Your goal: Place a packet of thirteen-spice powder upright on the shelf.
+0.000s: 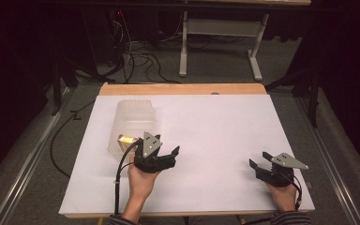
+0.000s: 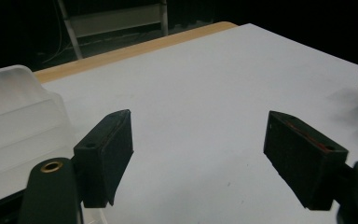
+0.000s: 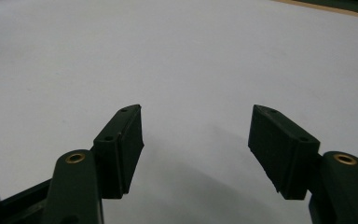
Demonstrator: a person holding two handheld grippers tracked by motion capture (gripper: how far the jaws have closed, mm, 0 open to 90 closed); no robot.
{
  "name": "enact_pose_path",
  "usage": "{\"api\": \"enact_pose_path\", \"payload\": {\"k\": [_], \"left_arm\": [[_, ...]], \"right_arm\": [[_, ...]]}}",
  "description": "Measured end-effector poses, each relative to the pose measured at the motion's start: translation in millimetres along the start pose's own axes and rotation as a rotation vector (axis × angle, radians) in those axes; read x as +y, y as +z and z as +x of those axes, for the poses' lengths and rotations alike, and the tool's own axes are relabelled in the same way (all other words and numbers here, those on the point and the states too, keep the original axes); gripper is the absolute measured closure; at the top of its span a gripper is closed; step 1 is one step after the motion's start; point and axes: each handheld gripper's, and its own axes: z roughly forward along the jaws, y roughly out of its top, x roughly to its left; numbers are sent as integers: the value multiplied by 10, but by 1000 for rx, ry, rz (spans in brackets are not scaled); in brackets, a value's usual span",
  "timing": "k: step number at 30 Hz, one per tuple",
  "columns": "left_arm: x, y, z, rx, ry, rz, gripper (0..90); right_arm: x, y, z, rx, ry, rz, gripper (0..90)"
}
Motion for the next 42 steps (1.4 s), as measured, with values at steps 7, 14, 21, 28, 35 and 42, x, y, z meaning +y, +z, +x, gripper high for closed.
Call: {"api": "enact_pose_path", "payload": {"k": [7,14,21,28,35,42], "left_arm": [[-3,33,-57,-17,4,-1,248],[-17,67,-108,-33,-1,-1,248],[-36,96,-153,-47,0,1,248],[-59,125,-192,-60,-7,3,248],[-73,156,-229,-67,-5,5,248],[-86,196,-276,-77,-7,6,248]], "right_arm": [[0,-2,2,1,3,0,359],[-1,-3,0,1,1,-2,359],[-1,-2,0,1,0,-2,359],[-1,-3,1,1,0,-2,359],[-1,-3,-1,2,-1,-3,359],[-1,-4,2,0,1,-2,359]]}}
